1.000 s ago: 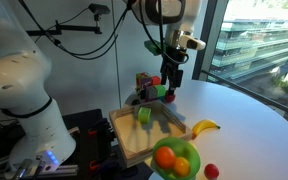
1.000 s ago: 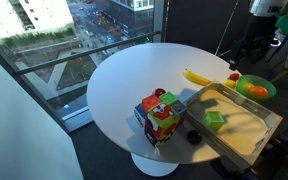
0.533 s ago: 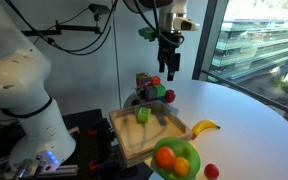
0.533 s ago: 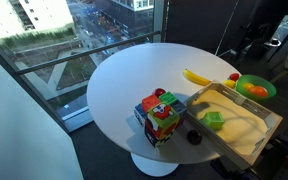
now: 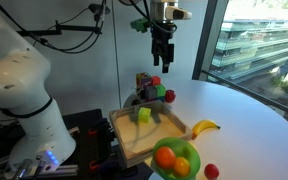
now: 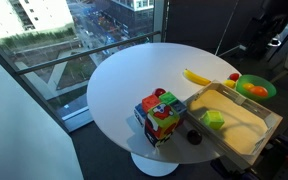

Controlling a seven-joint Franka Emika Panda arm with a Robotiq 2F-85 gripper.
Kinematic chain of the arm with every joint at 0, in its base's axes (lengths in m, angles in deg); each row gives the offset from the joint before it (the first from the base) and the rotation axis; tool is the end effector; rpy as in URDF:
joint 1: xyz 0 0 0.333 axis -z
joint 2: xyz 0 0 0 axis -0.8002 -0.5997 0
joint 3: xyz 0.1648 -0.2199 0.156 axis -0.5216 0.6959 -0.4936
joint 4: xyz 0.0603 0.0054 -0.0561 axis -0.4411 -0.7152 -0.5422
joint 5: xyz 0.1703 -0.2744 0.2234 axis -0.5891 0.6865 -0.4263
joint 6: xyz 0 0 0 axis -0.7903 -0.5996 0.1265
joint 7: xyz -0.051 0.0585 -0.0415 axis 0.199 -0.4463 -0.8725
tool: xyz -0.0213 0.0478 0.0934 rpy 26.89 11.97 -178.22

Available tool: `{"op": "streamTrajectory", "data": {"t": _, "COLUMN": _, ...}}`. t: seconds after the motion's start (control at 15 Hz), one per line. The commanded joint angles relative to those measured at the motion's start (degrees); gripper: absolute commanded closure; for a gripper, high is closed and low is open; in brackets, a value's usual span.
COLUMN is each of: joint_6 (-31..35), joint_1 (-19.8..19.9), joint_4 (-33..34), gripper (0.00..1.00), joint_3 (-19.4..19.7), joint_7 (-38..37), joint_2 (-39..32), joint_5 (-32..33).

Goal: Put the orange onto the bowl

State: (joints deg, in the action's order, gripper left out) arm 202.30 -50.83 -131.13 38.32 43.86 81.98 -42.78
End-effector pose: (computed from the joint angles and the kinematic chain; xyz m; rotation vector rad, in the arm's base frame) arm 0.4314 -0.0176 0.4625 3.1010 -0.1958 0.0071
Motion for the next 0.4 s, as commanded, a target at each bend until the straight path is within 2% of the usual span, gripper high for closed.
{"op": "streamTrajectory", "data": {"t": 0.0, "joint_6": -0.2, "joint_1": -0.1, "joint_4": 0.0, "gripper": 0.0, "joint_3": 0.1, "joint_7": 0.0, "joint_2": 0.2, "joint_5": 0.0}}
{"op": "streamTrajectory", "data": {"t": 0.33, "joint_6": -0.2, "joint_1": -0.1, "joint_4": 0.0, "gripper": 0.0, "joint_3": 0.1, "joint_7": 0.0, "joint_2": -0.3, "joint_5": 0.0}}
